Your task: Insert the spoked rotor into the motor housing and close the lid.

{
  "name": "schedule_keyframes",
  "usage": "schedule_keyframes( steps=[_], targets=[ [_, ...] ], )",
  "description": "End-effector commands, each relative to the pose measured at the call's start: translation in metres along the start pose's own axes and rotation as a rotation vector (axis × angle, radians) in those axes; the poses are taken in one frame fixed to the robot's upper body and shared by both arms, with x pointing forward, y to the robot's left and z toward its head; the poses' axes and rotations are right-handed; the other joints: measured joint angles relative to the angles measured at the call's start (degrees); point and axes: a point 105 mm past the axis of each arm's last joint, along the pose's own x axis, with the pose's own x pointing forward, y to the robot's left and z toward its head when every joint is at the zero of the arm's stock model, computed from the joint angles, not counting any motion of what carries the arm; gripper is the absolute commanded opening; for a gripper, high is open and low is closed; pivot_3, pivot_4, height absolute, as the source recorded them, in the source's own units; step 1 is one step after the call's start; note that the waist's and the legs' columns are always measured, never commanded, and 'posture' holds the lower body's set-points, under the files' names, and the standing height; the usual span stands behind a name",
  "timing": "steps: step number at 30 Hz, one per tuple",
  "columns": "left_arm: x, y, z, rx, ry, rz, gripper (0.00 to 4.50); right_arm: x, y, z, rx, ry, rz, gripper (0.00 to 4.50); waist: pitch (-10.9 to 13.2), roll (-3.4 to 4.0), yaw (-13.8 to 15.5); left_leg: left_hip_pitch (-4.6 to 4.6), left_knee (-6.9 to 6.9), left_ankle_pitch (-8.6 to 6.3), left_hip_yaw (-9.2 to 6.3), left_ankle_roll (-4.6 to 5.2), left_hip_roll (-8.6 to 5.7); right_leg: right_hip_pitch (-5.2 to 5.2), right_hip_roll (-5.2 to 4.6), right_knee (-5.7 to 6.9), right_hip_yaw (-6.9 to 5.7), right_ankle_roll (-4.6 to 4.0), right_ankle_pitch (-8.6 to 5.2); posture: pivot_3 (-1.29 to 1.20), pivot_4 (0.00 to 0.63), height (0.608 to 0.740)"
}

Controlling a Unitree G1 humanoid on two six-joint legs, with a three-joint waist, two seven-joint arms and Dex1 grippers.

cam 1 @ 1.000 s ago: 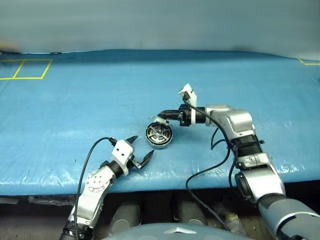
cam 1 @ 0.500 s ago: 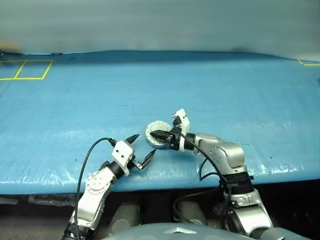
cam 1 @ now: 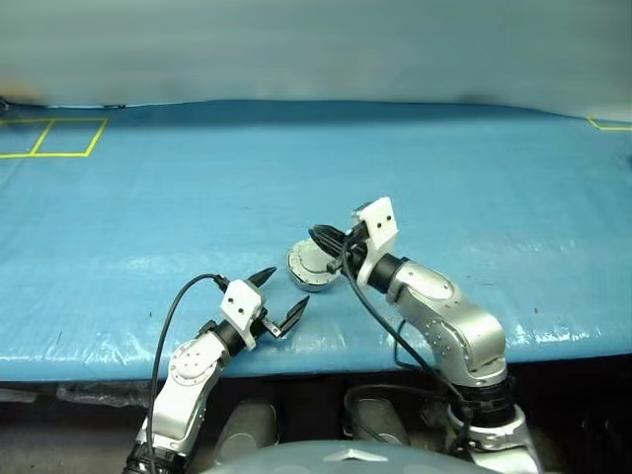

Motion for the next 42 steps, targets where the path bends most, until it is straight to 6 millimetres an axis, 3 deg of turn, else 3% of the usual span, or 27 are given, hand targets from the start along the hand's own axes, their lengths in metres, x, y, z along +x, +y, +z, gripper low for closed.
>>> schedule_keyframes(
  steps=[1,5,9,19,30,36,42],
  targets=[
    [0.002,-0.001,0.010,0.016,-0.040,-0.014,4.50,-0.002,0.005,0.001,-0.041,0.003,0.059,1.88,0.00,0.00,-0.13,0.00,-0.01,0.00,0.00,0.00,0.02,-0.01,0.00,0.01,0.02,0.00,0.00,0.00,0.150,0.740],
    [0.003,0.000,0.010,0.019,-0.039,-0.015,4.50,-0.001,0.000,-0.010,-0.065,0.053,0.102,3.16,0.00,0.00,-0.06,0.01,-0.02,-0.09,0.00,0.15,0.11,0.00,0.00,0.02,0.00,-0.04,-0.02,0.00,0.150,0.740],
    [0.003,0.001,0.010,0.020,-0.037,-0.009,4.50,-0.001,0.007,-0.015,-0.090,0.086,0.232,4.47,0.01,0.00,-0.08,0.01,0.02,-0.10,0.02,0.20,0.09,0.02,0.05,0.02,0.00,-0.04,-0.02,0.00,0.150,0.740],
    [0.003,0.004,0.009,0.023,-0.034,0.008,4.50,0.012,-0.006,-0.026,-0.235,0.147,0.311,4.47,0.01,-0.02,0.00,0.01,0.03,-0.09,0.01,0.19,0.09,0.03,0.01,0.02,0.00,-0.04,-0.01,0.00,0.150,0.740],
    [0.003,0.004,0.008,0.024,-0.030,0.021,4.50,0.024,-0.016,-0.035,-0.241,0.173,0.331,4.47,0.01,-0.02,0.04,0.01,0.03,-0.03,0.01,0.07,0.09,0.03,-0.04,0.01,0.06,-0.04,-0.01,0.00,0.150,0.740],
    [0.002,0.005,0.007,0.021,-0.022,0.028,4.50,0.022,-0.013,-0.037,-0.233,0.166,0.354,3.04,0.01,-0.02,0.05,0.01,0.05,-0.01,0.01,0.05,0.09,0.04,-0.09,0.02,0.11,-0.05,0.00,0.00,0.150,0.740],
    [0.003,0.004,0.006,0.024,-0.015,0.025,4.50,0.023,-0.012,-0.028,-0.207,0.117,0.331,3.04,0.01,-0.01,0.02,0.01,0.04,-0.01,0.01,0.04,0.09,0.02,-0.09,0.02,0.13,-0.05,0.00,0.00,0.150,0.740]
  ],
)
